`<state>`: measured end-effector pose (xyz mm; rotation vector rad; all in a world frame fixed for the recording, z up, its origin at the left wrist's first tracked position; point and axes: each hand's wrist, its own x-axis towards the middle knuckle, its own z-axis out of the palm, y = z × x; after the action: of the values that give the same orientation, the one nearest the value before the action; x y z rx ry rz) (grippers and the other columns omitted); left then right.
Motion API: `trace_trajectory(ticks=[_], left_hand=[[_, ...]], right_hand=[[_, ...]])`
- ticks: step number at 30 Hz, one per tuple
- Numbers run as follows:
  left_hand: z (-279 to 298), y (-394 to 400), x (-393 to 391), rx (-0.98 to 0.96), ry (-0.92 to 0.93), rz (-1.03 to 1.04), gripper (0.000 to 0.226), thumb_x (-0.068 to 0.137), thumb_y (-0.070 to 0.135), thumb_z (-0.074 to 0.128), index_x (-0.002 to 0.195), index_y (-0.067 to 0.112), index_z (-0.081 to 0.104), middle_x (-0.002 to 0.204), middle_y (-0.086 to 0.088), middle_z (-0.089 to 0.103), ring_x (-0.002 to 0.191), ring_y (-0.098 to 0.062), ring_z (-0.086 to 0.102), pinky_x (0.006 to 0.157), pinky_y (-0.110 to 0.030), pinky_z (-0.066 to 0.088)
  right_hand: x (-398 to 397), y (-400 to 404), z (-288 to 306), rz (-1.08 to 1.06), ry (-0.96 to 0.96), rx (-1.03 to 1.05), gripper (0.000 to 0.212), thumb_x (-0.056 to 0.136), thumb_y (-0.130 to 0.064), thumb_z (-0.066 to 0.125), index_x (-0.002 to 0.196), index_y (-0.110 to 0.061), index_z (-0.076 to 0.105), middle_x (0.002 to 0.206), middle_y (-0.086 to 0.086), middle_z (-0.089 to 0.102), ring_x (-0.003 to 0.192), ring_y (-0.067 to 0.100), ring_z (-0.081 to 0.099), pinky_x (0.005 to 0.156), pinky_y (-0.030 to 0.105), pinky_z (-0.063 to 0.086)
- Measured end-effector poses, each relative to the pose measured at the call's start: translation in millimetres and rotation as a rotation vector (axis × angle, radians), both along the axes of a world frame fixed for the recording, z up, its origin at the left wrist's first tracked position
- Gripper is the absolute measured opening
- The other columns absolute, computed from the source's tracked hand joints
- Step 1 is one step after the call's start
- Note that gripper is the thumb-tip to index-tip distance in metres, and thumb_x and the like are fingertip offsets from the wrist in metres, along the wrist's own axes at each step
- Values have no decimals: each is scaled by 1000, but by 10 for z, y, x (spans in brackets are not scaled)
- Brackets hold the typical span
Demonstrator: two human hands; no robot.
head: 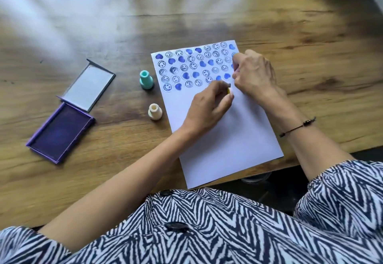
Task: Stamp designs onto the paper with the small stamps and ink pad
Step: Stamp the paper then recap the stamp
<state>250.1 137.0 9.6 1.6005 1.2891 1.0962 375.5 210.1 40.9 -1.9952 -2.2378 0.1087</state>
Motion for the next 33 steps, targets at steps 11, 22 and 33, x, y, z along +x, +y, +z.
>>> trace_trajectory(ticks=[11, 22, 33], left_hand=[[53, -18, -19, -26, 20, -37, 21, 89, 17, 54, 104, 2, 55, 102, -16, 69, 95, -26, 64, 84, -34, 48], [129, -11, -40, -138, -167, -2, 20, 88, 19, 56, 102, 5, 57, 103, -15, 67, 97, -24, 64, 91, -35, 49], [298, -199, -155, -158, -452, -15, 15, 87, 13, 57, 99, 4, 60, 80, 0, 62, 73, -9, 57, 74, -23, 49]], right_hand=[[56, -14, 114, -69, 183, -50, 16, 75, -6, 50, 84, -12, 62, 97, 17, 66, 91, 37, 62, 73, 38, 49], [273, -522, 283, -391, 1257, -85, 17, 80, -1, 62, 71, -13, 56, 55, -2, 60, 38, 8, 55, 46, 25, 54], [-60, -907, 425, -166, 1342, -215, 9, 83, -7, 62, 77, -13, 61, 67, 5, 63, 48, 14, 59, 57, 30, 58]])
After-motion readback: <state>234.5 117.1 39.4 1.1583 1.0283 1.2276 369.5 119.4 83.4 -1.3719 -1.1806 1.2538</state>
